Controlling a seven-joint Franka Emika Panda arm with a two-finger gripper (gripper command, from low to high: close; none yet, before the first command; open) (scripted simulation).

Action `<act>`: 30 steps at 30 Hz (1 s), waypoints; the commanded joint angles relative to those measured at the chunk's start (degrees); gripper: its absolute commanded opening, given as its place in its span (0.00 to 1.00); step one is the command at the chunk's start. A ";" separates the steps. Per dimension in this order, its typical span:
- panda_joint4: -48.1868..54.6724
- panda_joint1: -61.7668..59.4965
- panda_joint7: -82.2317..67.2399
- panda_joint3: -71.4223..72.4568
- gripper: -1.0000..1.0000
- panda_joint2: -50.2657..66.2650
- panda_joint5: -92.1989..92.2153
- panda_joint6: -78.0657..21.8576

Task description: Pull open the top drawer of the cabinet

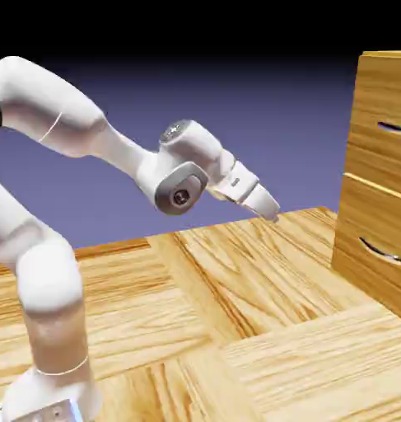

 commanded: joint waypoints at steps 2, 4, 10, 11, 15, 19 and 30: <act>2.90 1.02 -1.49 -1.27 0.50 2.10 4.99 0.05; 5.81 2.04 -2.97 -2.53 0.50 4.20 9.97 0.09; 14.51 5.10 -7.43 -6.33 0.50 10.51 24.92 0.23; 15.96 5.61 -8.17 -6.97 0.50 11.56 27.41 0.26; 21.76 7.65 -11.14 -9.50 0.50 15.76 37.38 0.35; 27.57 9.69 -14.11 -12.03 0.50 19.96 47.35 0.45; 43.53 15.29 -22.28 -19.00 0.50 31.52 74.76 0.70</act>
